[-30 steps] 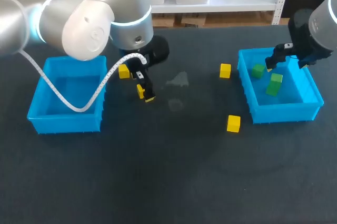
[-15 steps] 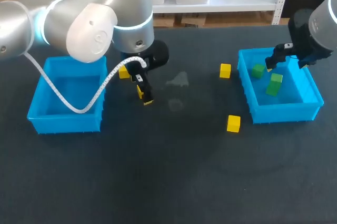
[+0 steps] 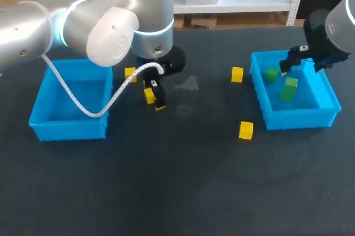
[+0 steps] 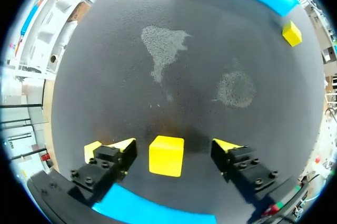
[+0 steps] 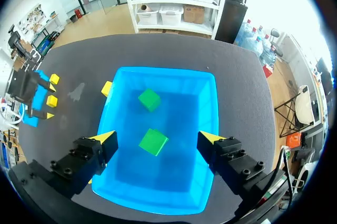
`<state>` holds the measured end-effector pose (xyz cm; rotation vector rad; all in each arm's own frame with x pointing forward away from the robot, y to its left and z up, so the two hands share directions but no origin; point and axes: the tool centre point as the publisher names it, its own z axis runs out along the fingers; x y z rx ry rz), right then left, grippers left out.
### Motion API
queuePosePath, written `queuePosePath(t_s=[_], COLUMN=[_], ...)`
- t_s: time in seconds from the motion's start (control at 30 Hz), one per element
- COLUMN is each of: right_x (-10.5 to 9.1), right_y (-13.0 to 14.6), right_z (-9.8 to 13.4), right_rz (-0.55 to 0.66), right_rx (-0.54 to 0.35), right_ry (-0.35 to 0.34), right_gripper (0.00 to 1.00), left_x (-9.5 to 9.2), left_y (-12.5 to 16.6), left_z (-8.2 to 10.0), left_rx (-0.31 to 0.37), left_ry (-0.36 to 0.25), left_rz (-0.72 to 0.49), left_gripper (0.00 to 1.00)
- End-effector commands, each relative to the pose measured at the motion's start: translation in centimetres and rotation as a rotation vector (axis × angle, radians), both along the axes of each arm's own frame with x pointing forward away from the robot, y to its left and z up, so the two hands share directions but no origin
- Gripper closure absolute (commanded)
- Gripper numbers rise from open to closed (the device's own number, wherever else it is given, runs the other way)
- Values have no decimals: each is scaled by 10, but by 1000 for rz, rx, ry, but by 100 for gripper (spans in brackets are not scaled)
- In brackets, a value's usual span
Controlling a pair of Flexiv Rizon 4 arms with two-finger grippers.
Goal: Put the green cubes in the right bin and the yellow cubes in the left bin.
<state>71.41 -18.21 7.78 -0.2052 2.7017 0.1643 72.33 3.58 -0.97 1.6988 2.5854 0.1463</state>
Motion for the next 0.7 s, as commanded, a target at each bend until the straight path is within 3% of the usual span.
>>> queuePosePath(t_s=[0.03,0.37,0.7], right_x=[-2,-2,-2], right_y=[0,0,0], right_z=[0,0,0], right_rz=[-2,-2,-2], right_rx=[-1,-1,-1], right_ry=[-5,-5,-5], right_gripper=[0,0,0], left_x=[2,4,17], left_y=[-3,4,12], left_z=[-2,6,40], left_rx=[11,5,-59], left_ry=[3,-5,-55], left_rz=[3,26,56], left_gripper=[100,100,100])
